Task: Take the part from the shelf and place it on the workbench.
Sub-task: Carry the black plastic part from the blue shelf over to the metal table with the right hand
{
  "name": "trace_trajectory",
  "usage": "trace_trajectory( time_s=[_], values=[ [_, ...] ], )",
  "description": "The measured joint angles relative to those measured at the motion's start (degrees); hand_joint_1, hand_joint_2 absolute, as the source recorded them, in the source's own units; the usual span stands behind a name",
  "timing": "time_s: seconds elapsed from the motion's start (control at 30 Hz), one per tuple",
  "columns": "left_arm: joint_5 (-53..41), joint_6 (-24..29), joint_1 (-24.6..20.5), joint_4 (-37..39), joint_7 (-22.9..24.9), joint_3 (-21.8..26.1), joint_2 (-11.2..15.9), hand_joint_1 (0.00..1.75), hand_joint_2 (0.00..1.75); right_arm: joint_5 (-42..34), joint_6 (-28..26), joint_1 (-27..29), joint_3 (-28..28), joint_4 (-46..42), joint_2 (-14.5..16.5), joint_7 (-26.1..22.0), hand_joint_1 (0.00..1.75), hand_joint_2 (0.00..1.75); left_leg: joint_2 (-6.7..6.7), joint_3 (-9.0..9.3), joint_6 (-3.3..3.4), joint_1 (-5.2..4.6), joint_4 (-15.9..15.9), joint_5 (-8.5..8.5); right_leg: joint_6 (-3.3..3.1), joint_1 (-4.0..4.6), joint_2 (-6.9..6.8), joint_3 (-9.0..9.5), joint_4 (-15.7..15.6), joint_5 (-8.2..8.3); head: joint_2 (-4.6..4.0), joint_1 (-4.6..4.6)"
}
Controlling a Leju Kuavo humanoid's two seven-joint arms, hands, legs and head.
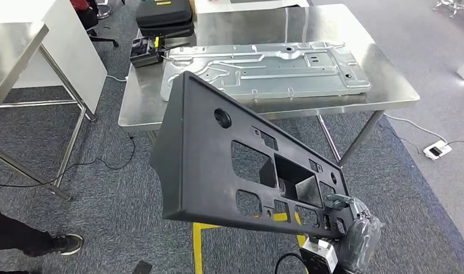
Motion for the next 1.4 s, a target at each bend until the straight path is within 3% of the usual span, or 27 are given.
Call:
trace_trajectory(
  time_s=[0.03,0.07,0.17,0.23,0.3,0.37,0.43,0.5,0.53,0.57,0.6,0.67,0.73,0.8,0.9,0.93,1.0,1.03,1.07,1.1,1.17,1.2,1.27,1.4],
  values=[
    [0.0,0.0,0.1,0.0,0.0,0.0,0.0,0.00,1.75,0.1,0.0,0.0,-0.2,0.0,0.0,0.0,1.75,1.75,0.00,0.28,-0.17,0.09,0.1,-0.36,0.36,-0.26,-0.01,-1.67,1.7,-0.17,0.01,-0.01],
    [-0.1,0.0,0.2,0.0,0.0,0.0,-0.1,0.00,1.75,0.3,0.0,0.1,-0.3,0.0,0.0,0.1,1.75,1.75,-0.02,0.67,-0.40,0.27,0.2,-0.79,0.67,-0.52,-0.03,-2.40,1.4,0.88,0.00,0.00],
    [-0.2,0.0,0.2,0.0,0.0,0.0,-0.2,0.00,1.75,0.6,0.0,0.0,-0.8,0.0,-0.1,0.1,1.75,1.75,-0.14,2.07,-1.50,0.91,0.8,-2.54,1.52,-1.11,-0.10,-0.32,-7.8,7.82,-0.01,0.04],
    [-0.3,0.0,0.1,0.0,0.0,0.0,-0.2,0.00,1.75,0.6,0.0,0.0,-1.0,-0.1,-0.1,0.1,1.75,1.75,-0.20,2.17,-2.42,0.98,1.2,-3.40,0.88,-0.88,-0.13,0.24,-11.1,9.36,0.01,0.06],
    [-0.4,0.0,0.0,0.0,0.0,0.0,-0.3,0.00,1.75,0.7,0.0,0.0,-1.2,-0.2,-0.2,0.1,1.75,1.75,-0.19,2.22,-3.10,0.91,1.4,-3.61,-0.45,-0.57,-0.02,0.18,-11.1,9.19,0.01,0.00],
    [-0.5,0.0,0.0,0.0,0.0,0.0,-0.3,0.00,1.75,0.7,0.0,0.0,-1.4,-0.4,-0.1,0.1,1.75,1.75,-0.11,1.79,-3.54,1.03,3.2,-3.88,-1.36,-0.67,0.01,1.05,-11.5,9.03,0.01,-0.05],
    [-0.6,0.0,-0.1,0.0,0.0,0.0,-0.3,0.00,1.75,0.7,0.0,-0.1,-1.5,-0.6,-0.1,0.1,1.75,1.75,-0.05,-1.15,-3.99,1.21,8.7,-5.57,-2.06,-0.71,-0.14,2.10,-11.9,8.54,0.00,-0.14],
    [-0.6,0.0,-0.1,0.0,0.0,0.0,-0.3,0.00,1.75,0.7,0.0,-0.2,-1.5,-0.6,-0.1,0.1,1.75,1.75,-0.05,-5.76,-4.32,1.27,15.9,-8.52,-2.39,-0.59,-0.16,2.82,-11.9,7.88,0.00,-0.21],
    [-0.6,0.0,0.0,0.0,0.0,0.0,-0.3,0.00,1.75,0.7,0.0,-0.2,-1.5,-0.6,-0.1,0.1,1.75,1.75,-0.05,-7.60,-4.31,1.28,18.0,-9.29,-2.43,-0.50,-0.09,3.23,-11.9,7.50,0.01,-0.21],
    [-0.6,0.0,0.1,0.0,0.0,0.0,-0.3,0.00,1.75,0.7,0.0,-0.2,-1.6,-0.6,-0.1,0.1,1.75,1.75,-0.05,-8.56,-4.20,1.27,18.3,-8.82,-2.43,-0.43,0.00,3.74,-11.9,7.10,0.01,-0.20],
    [-0.6,0.0,0.1,0.0,0.0,0.0,-0.3,0.00,1.75,0.7,0.0,-0.2,-1.6,-0.6,-0.1,0.1,1.75,1.75,-0.06,-8.52,-3.98,1.24,16.5,-7.00,-2.39,-0.34,0.09,4.37,-11.9,6.66,0.01,-0.21],
    [-0.6,0.0,0.1,0.0,0.0,0.0,-0.3,0.00,1.75,0.7,0.0,-0.3,-1.6,-0.6,-0.1,0.1,1.75,1.75,-0.03,-6.46,-3.11,0.98,9.1,-1.51,-2.23,-0.24,0.17,5.58,-12.0,5.75,0.01,-0.16],
    [-0.6,0.0,0.0,0.0,0.0,-0.1,-0.2,0.00,1.75,0.7,0.0,-0.3,-1.5,-0.6,-0.1,0.2,1.75,1.75,-0.01,-4.85,-2.33,0.44,4.0,0.86,-1.77,-0.27,0.28,6.20,-12.0,5.12,0.01,-0.17],
    [-0.5,0.1,0.0,0.0,0.0,-0.1,-0.1,0.00,1.75,0.8,0.0,-0.4,-1.5,-0.6,-0.1,0.3,1.75,1.75,-0.10,-4.45,-2.08,0.04,3.2,0.73,-1.07,-0.39,0.37,6.44,-12.2,4.83,0.01,-0.23],
    [-0.5,0.2,0.0,0.0,0.0,0.0,-0.3,0.00,1.75,0.8,0.0,-0.7,-1.5,-0.6,-0.2,0.6,1.75,1.75,-0.07,-3.33,-1.61,0.61,1.7,1.32,-0.28,-0.26,0.16,6.08,-10.9,3.39,0.01,-0.20],
    [-0.5,0.3,-0.1,0.0,-0.1,-0.1,-0.4,0.00,1.75,0.8,0.0,-0.7,-1.5,-0.6,-0.2,0.7,1.75,1.75,-0.02,-2.92,-1.38,0.81,1.3,1.30,-0.11,-0.21,0.08,4.80,-8.3,2.08,0.01,-0.16],
    [-0.6,0.9,-0.3,0.0,0.0,-0.1,-0.5,0.00,1.75,0.8,0.0,-0.8,-1.5,-0.6,-0.3,1.0,1.75,1.75,0.00,-2.47,-1.02,0.73,1.2,0.88,0.15,-0.24,0.02,0.45,-0.9,-0.70,0.00,-0.13],
    [-0.6,1.3,-0.2,0.0,0.1,-0.1,-0.6,0.00,1.75,0.8,0.0,-0.8,-1.5,-0.5,-0.5,1.1,1.75,1.75,0.00,-2.26,-0.97,0.71,1.2,0.62,0.30,-0.26,0.01,-1.62,2.1,-1.19,0.00,-0.11],
    [-0.6,1.7,-0.2,0.0,0.1,-0.1,-0.6,0.00,1.75,0.8,0.0,-0.8,-1.5,-0.5,-0.5,1.1,1.75,1.75,-0.04,-1.97,-0.98,0.69,1.3,0.34,0.40,-0.28,0.00,-2.86,3.3,-0.55,0.00,-0.13],
    [-0.6,2.0,-0.2,0.0,0.1,-0.1,-0.7,0.00,1.75,0.8,0.0,-0.7,-1.5,-0.5,-0.6,1.1,1.75,1.75,-0.08,-1.59,-1.05,0.70,1.3,0.01,0.44,-0.31,-0.01,-3.02,2.2,1.24,0.00,-0.12],
    [-0.6,2.4,-0.2,0.0,0.2,-0.1,-0.8,0.00,1.75,0.8,0.0,-0.8,-1.5,-0.5,-0.6,1.1,1.75,1.75,-0.20,-0.81,-1.27,0.70,1.6,-0.79,0.22,-0.33,-0.03,-0.71,-4.6,6.32,0.01,-0.11],
    [-0.6,2.5,-0.2,0.0,0.2,-0.1,-0.8,0.00,1.75,0.8,0.0,-0.8,-1.5,-0.5,-0.7,1.1,1.75,1.75,-0.26,-0.58,-1.50,0.58,1.8,-1.20,0.02,-0.24,-0.04,0.65,-8.1,7.96,0.00,-0.11],
    [-0.6,2.7,-0.3,0.0,0.2,-0.1,-0.9,0.00,1.75,0.8,0.0,-0.8,-1.5,-0.5,-0.7,1.1,1.75,1.75,-0.32,-0.63,-1.99,0.37,2.1,-1.66,-0.45,0.00,0.01,1.82,-11.1,8.62,0.01,-0.14],
    [-0.6,2.9,-0.4,0.0,0.2,-0.1,-0.9,0.00,1.75,0.8,0.0,-0.8,-1.5,-0.6,-0.7,1.0,1.75,1.75,-0.20,-1.17,-3.05,0.26,3.5,-2.96,-1.50,-0.42,0.06,2.18,-12.0,8.53,0.01,-0.23]
  ],
)
